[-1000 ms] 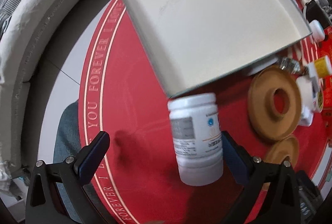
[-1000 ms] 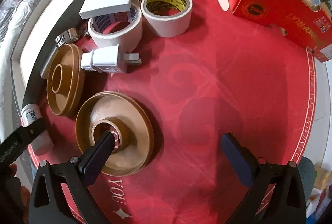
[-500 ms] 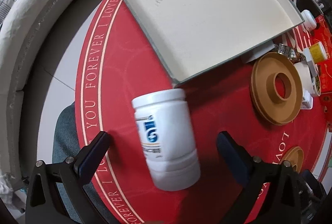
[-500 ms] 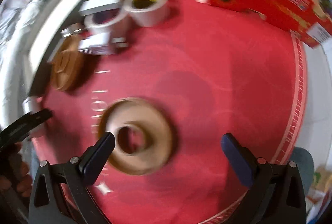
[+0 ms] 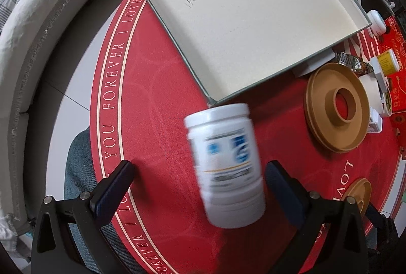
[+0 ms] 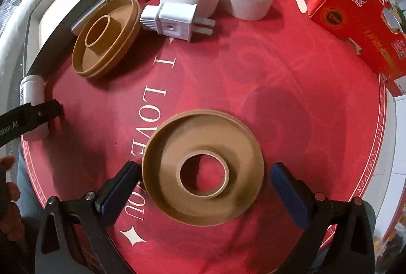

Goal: Organize rigid objects
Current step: 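Grasp the white pill bottle with the left gripper while the right grasps the brown ring dish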

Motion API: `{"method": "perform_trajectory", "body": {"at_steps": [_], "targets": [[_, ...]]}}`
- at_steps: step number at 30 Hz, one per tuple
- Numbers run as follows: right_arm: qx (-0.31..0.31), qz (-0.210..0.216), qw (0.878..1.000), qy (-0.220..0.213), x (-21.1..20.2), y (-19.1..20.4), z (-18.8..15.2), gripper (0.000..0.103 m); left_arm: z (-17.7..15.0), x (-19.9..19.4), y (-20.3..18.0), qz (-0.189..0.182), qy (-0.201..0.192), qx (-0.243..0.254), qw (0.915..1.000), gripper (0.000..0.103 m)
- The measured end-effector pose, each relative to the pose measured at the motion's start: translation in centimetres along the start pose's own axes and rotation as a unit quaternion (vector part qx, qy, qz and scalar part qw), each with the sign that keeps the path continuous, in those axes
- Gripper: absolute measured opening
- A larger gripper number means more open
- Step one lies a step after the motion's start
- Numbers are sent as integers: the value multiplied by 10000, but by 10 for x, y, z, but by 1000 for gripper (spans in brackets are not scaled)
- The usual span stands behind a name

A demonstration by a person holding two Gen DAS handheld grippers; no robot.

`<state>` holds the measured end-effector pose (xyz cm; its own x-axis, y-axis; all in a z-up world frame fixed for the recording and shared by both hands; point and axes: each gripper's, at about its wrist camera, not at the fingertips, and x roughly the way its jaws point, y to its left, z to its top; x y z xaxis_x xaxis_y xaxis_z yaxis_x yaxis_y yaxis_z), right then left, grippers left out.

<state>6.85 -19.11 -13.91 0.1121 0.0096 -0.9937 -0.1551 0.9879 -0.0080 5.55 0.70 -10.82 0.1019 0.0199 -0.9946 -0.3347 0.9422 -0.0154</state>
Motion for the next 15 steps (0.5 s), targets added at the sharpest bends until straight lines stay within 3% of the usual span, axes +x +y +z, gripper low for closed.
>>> {"method": "perform_trajectory", "body": {"at_steps": [5,15], "targets": [[-9,-13,9998,-220,-7,-1,5,103,4,-2,0,7,16,2,10000,103],[-8,3,9999,-171,-11,-6,-9,103,4,-3,3,0,-8,-7,10000,101]]}}
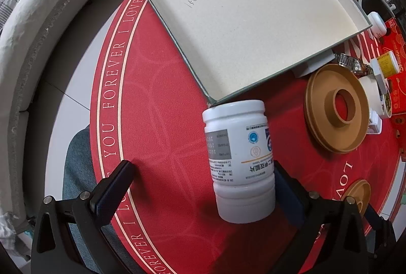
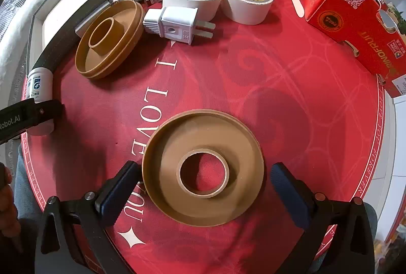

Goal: Organize rigid objects
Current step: 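Grasp the white pill bottle with the left gripper while the right grasps the brown ring dish, then carry the bottle and brown dish into the white tray and release both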

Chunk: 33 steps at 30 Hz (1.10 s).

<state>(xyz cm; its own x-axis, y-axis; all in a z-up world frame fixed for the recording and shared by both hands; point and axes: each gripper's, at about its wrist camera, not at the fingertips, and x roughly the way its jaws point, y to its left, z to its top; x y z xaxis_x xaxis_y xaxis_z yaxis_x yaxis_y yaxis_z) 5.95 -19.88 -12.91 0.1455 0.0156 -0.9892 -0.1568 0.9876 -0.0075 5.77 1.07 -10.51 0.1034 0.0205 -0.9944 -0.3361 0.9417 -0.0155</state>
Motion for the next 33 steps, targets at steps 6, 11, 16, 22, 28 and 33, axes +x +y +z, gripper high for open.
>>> {"method": "perform_trajectory", "body": {"at_steps": [6,11,16,22,28,33], "targets": [[-98,-16,9999,75,-2,-1,6,92,-3,-16,-4,-89,-251,275,9993,43],[-148,21,9999,39,-4,2,2,89,-7,-21,6,-568,-190,173,9981,43],[109,361,9993,-68,-16,-6,-6,89,-13,-45,6,-447,-575,430,9964,43],[242,500,9961,-680,-66,-14,-3,89,-12,-101,4,-481,-1323,642,9880,43],[88,692,9854,-1552,-138,-5,20,89,12,-159,10,-606,-2015,632,9756,43],[33,926,9742,-2057,-182,14,55,89,39,-203,17,-769,-2523,388,9638,43]]}}
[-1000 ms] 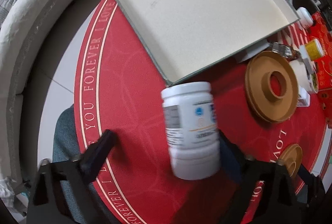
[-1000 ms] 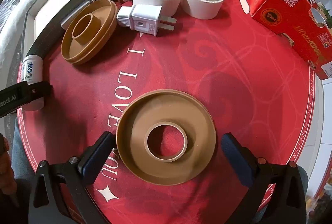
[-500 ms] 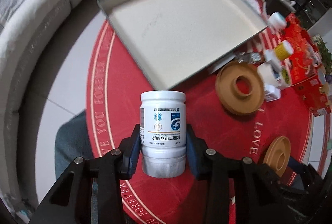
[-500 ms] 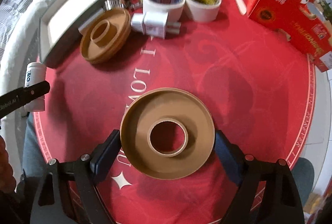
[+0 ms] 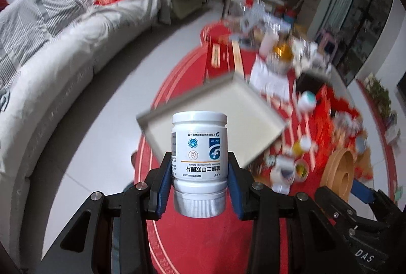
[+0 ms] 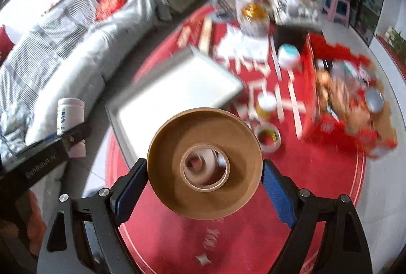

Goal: Organize rigid objects
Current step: 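Carry the bottle and brown dish into the white tray and release both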

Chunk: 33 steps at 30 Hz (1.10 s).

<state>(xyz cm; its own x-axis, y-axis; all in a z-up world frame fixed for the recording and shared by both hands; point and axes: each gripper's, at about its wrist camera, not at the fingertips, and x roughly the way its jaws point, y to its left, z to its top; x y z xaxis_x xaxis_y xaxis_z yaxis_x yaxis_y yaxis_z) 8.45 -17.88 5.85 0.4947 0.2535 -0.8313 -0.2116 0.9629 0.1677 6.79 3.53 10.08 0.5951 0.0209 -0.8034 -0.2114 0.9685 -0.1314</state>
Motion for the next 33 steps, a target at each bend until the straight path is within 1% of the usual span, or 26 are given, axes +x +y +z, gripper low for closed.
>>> {"method": "perform_trajectory", "body": {"at_steps": [4,7,8,10,13,14,19,22,27,33], "targets": [[71,170,9993,-339,-12,14,45,89,34,-14,6,-3,-363,-215,9991,43],[149,324,9979,-543,-17,24,77,89,57,-17,10,33,-561,-368,9977,43],[172,367,9974,-604,-18,27,86,89,66,-16,12,102,-685,-406,9968,43],[192,414,9966,-682,-14,32,105,89,76,-7,13,271,-761,-401,9959,43],[161,367,9967,-702,1,40,123,89,81,22,21,330,-616,-468,9965,43],[155,346,9971,-652,9,41,126,89,79,38,25,355,-486,-503,9969,43],[225,316,9990,-231,63,42,129,89,61,103,35,462,111,-550,9974,43],[225,228,9995,70,97,39,123,89,52,132,35,530,392,-518,9965,43],[221,109,9987,440,137,34,115,89,41,162,31,645,620,-435,9950,43],[139,-14,9978,653,164,30,111,89,36,187,29,696,830,-422,9932,43]]}}
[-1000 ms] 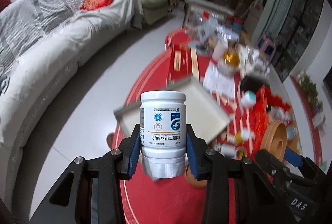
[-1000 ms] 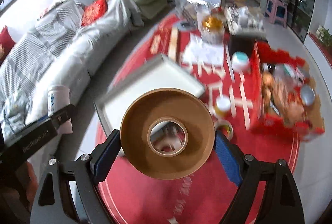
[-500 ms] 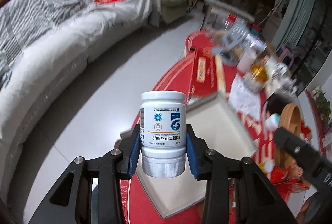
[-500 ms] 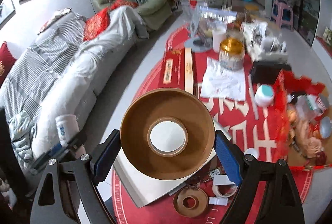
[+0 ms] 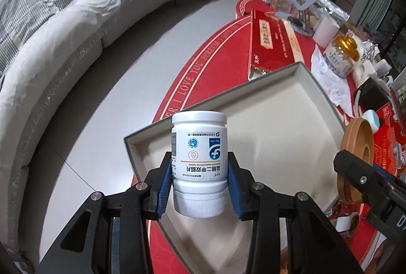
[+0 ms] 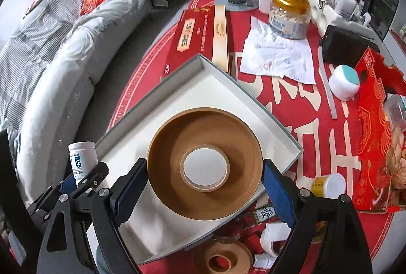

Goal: Organize rigid objects
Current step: 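Carry the bottle and brown dish into the white tray and release both, then move both grippers back toward the remaining brown ring dish and plug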

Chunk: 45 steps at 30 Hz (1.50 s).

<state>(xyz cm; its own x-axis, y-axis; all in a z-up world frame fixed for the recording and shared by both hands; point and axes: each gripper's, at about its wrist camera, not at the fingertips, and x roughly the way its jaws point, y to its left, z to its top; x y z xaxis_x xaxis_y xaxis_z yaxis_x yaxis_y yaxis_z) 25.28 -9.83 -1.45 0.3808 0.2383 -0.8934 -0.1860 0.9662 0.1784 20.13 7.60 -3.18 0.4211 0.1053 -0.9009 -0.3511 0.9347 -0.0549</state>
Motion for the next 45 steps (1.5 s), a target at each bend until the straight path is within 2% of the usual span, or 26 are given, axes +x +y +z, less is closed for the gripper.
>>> {"method": "perform_trajectory", "body": {"at_steps": [17,18,19,20,21,23,25,30,34,36,39,42,45], "targets": [[-19,-127,9994,327,42,-1,2,89,-5,42,-10,137,331,251,9990,44],[-11,-141,9993,346,44,-2,2,89,-5,44,-11,169,336,269,9989,47],[-7,-139,9992,362,46,-3,2,89,-5,46,-11,175,363,264,9988,61],[-4,-130,9992,382,47,-3,2,89,-6,47,-10,164,406,207,9988,80],[12,-111,9991,398,49,-4,2,89,-6,48,-8,134,462,146,9987,85],[97,-59,9990,428,50,-8,1,92,-7,47,-6,107,464,91,9988,88],[189,44,9990,399,48,-12,1,103,-7,46,-4,155,485,90,9987,94],[211,-20,9996,206,27,-18,-3,103,-6,30,1,56,343,8,9994,95],[-131,-426,9990,58,-1,-22,-33,103,-14,13,7,-215,268,36,9994,98],[-255,-755,9967,178,-7,-25,-55,103,-18,7,10,-342,264,19,9991,102],[-235,-1092,9926,483,-8,-34,-91,103,-32,-3,13,-483,298,20,9984,103],[137,-1120,9908,753,-2,-47,-121,103,-48,-14,12,-529,275,102,9982,103],[445,-1065,9889,932,7,-54,-134,103,-61,-24,12,-550,219,160,9981,103]]}}
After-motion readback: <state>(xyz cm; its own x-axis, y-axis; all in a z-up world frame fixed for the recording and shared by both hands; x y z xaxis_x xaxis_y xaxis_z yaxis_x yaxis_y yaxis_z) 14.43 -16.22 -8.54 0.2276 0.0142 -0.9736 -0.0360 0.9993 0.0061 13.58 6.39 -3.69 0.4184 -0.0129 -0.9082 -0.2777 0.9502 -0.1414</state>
